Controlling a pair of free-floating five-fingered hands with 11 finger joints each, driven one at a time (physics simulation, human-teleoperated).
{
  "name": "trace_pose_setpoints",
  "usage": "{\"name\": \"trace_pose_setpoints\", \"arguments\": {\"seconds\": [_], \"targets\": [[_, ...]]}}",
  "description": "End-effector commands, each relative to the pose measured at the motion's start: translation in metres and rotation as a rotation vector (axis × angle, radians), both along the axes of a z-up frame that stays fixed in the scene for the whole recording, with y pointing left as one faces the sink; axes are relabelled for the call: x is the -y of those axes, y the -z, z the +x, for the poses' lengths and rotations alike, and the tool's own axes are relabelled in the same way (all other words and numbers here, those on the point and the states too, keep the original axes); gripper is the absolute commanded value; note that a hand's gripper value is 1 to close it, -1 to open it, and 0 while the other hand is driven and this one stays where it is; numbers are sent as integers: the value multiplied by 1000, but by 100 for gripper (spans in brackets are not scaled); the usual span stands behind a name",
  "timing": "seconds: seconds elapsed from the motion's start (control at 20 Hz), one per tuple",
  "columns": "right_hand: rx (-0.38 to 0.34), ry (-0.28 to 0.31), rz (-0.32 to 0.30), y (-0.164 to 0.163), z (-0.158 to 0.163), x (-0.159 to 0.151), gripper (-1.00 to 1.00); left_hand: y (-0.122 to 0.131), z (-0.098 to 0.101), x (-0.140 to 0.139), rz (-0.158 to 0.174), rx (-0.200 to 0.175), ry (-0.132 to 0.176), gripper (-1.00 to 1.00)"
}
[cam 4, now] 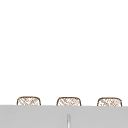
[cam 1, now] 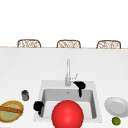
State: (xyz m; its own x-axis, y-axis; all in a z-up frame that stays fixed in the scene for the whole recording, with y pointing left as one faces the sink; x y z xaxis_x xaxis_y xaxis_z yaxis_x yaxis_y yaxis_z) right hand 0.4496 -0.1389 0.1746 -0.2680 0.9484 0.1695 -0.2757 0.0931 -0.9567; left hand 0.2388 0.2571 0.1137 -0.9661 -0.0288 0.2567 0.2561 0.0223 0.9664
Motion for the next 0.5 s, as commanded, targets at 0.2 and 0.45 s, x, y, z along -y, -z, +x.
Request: {"name": "trace_pose_setpoints", "arguments": {"seconds": [0.2,0.45], "targets": [[156,-3,0,-32,20,2,-100,0,0,0,0,0,0,0],[232,6,-3,-55,31,2,-100,0,0,0,0,0,0,0]]}}
